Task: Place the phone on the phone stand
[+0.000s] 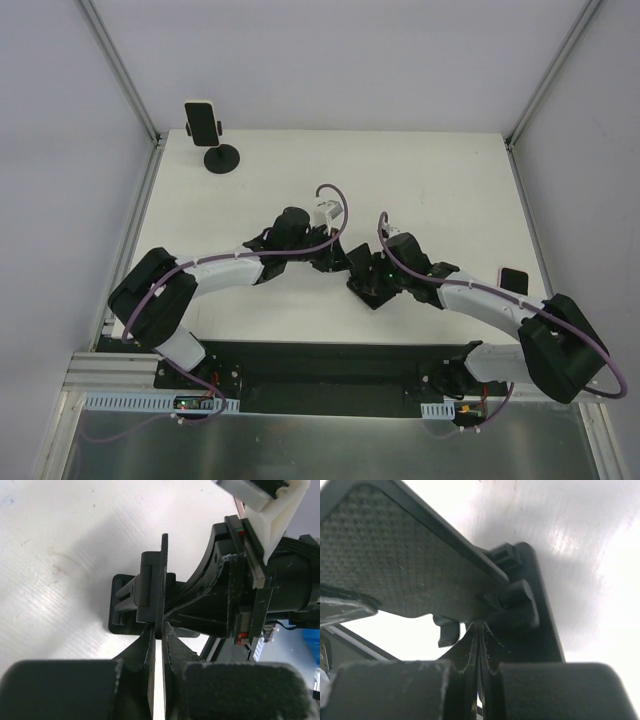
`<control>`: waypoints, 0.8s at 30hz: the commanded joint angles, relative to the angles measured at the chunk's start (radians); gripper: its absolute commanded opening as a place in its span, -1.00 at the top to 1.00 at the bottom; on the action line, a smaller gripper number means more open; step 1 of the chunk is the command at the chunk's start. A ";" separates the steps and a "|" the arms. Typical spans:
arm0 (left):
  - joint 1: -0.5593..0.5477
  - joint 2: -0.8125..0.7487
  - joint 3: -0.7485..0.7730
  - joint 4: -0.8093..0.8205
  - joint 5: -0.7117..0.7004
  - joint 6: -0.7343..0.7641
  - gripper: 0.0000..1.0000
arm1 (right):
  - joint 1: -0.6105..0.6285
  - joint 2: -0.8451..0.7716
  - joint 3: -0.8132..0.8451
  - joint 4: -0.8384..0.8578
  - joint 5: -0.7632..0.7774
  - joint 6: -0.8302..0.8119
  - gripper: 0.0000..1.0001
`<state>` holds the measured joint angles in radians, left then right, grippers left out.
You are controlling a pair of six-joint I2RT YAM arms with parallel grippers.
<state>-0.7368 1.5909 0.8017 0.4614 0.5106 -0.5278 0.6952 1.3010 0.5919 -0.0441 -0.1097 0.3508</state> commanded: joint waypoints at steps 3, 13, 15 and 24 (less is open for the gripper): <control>-0.049 -0.163 -0.018 -0.101 -0.190 0.092 1.00 | -0.002 -0.149 -0.037 -0.121 0.037 -0.032 0.97; -0.056 -0.175 -0.007 -0.122 -0.225 0.074 1.00 | 0.003 -0.092 -0.110 -0.102 0.028 0.043 0.99; -0.056 -0.163 -0.010 -0.113 -0.215 0.028 1.00 | 0.007 -0.080 -0.125 -0.076 0.028 0.068 0.98; -0.052 -0.152 -0.068 0.028 -0.072 -0.159 1.00 | 0.043 -0.025 -0.144 -0.043 0.041 0.109 0.99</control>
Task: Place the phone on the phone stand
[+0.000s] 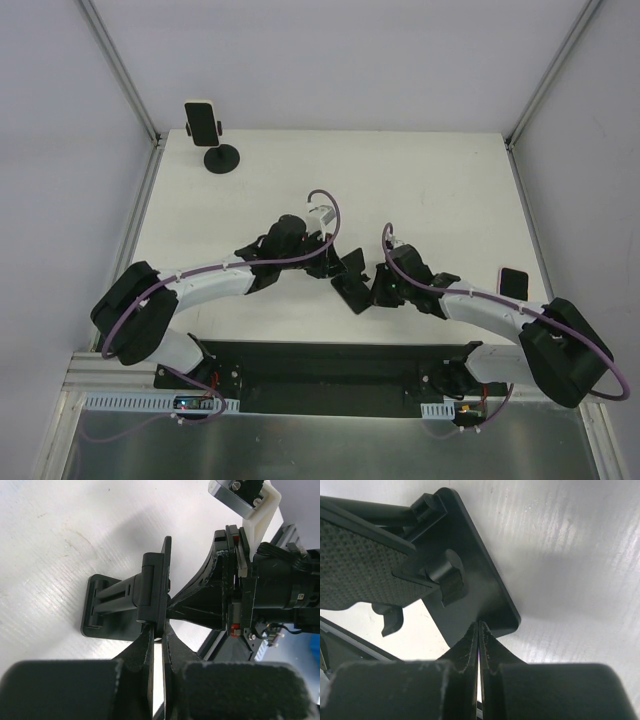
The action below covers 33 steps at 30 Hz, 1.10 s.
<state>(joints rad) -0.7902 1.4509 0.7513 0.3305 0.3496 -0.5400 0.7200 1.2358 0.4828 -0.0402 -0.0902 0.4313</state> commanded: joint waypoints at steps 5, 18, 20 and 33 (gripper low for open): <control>0.029 -0.038 -0.023 0.145 0.144 -0.159 1.00 | 0.018 0.036 -0.052 -0.020 0.020 0.038 0.99; 0.095 -0.196 0.006 -0.094 0.238 -0.061 -0.08 | 0.019 -0.160 -0.026 -0.128 -0.031 -0.097 0.64; 0.103 -0.277 0.016 -0.158 0.215 -0.029 -0.21 | 0.018 -0.266 -0.021 -0.191 -0.023 -0.133 0.32; 0.121 -0.725 -0.017 -0.402 0.106 0.024 -0.55 | -0.014 -0.156 0.396 -0.395 -0.029 -0.525 -0.93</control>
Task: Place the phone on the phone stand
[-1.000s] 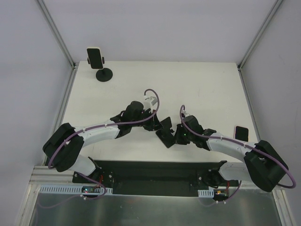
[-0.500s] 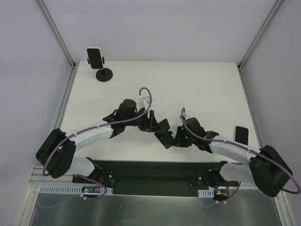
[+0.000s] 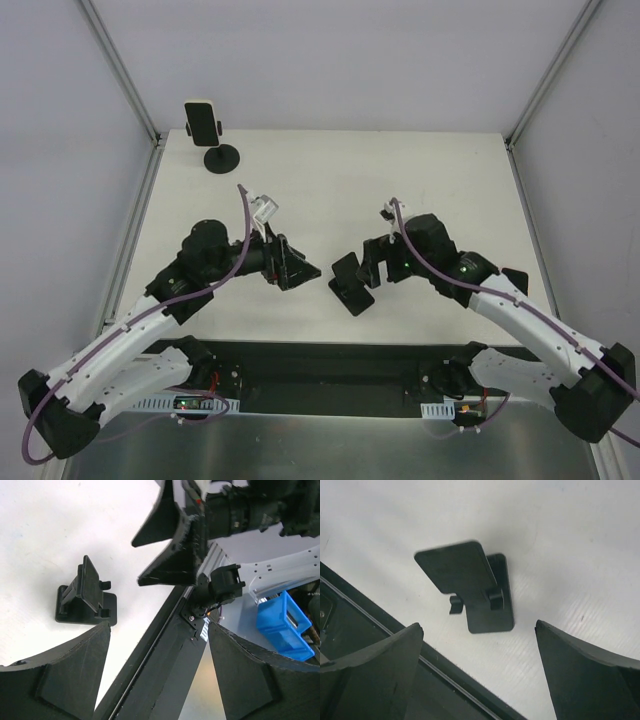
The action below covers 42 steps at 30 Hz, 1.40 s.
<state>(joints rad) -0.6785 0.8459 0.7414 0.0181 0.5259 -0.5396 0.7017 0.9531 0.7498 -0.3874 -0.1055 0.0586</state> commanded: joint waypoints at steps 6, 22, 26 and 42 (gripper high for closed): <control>0.010 -0.281 0.001 -0.239 -0.141 0.047 -0.62 | 0.030 0.268 0.209 -0.038 0.023 -0.209 -0.93; 0.010 -0.314 0.026 -0.328 -0.159 0.082 -0.62 | 0.180 0.550 0.342 0.012 0.298 -0.203 -0.93; 0.010 -0.314 0.030 -0.351 -0.173 0.096 -0.62 | 0.199 0.592 0.370 0.015 0.368 -0.175 -0.91; 0.010 -0.335 0.076 -0.395 -0.256 0.109 -0.59 | 0.210 0.875 0.804 -0.027 0.559 0.193 0.94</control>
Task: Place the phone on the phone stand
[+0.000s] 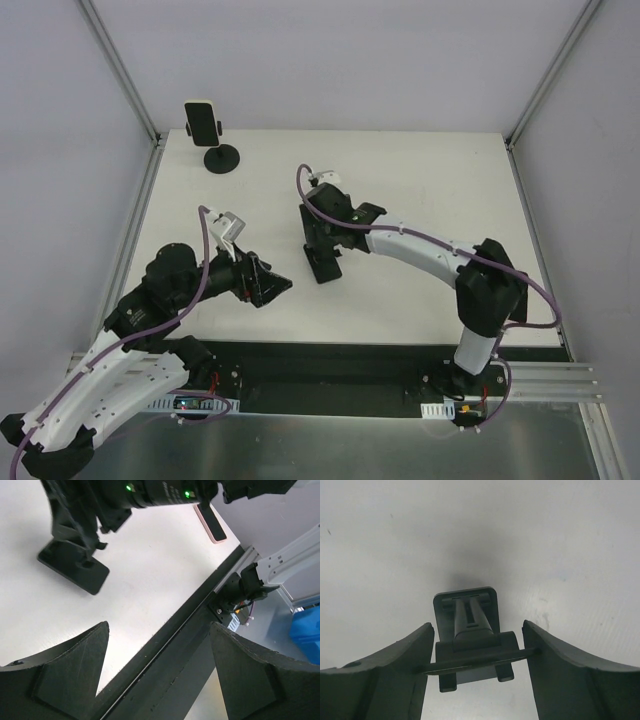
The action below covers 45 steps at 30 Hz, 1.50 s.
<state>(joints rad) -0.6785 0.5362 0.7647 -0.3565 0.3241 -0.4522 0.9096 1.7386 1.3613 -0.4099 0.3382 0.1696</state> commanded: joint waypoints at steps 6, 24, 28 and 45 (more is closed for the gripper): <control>0.010 -0.088 0.065 -0.088 -0.213 0.029 -0.64 | -0.009 0.337 0.613 -0.141 0.203 0.096 0.99; 0.010 0.070 0.172 -0.260 -0.528 -0.034 -0.63 | 0.008 0.535 0.799 -0.227 0.271 0.240 -0.10; 0.011 0.119 0.220 -0.327 -0.644 -0.006 -0.75 | 0.005 0.484 0.743 -0.164 0.193 0.222 -0.67; 0.096 0.634 0.539 -0.338 -0.458 -0.082 -0.89 | -0.362 -0.309 -0.200 0.539 -0.585 -0.014 -0.93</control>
<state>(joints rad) -0.5953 0.9943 1.2366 -0.6899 -0.2668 -0.5194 0.6888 1.5318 1.3075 -0.1295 0.0227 0.1978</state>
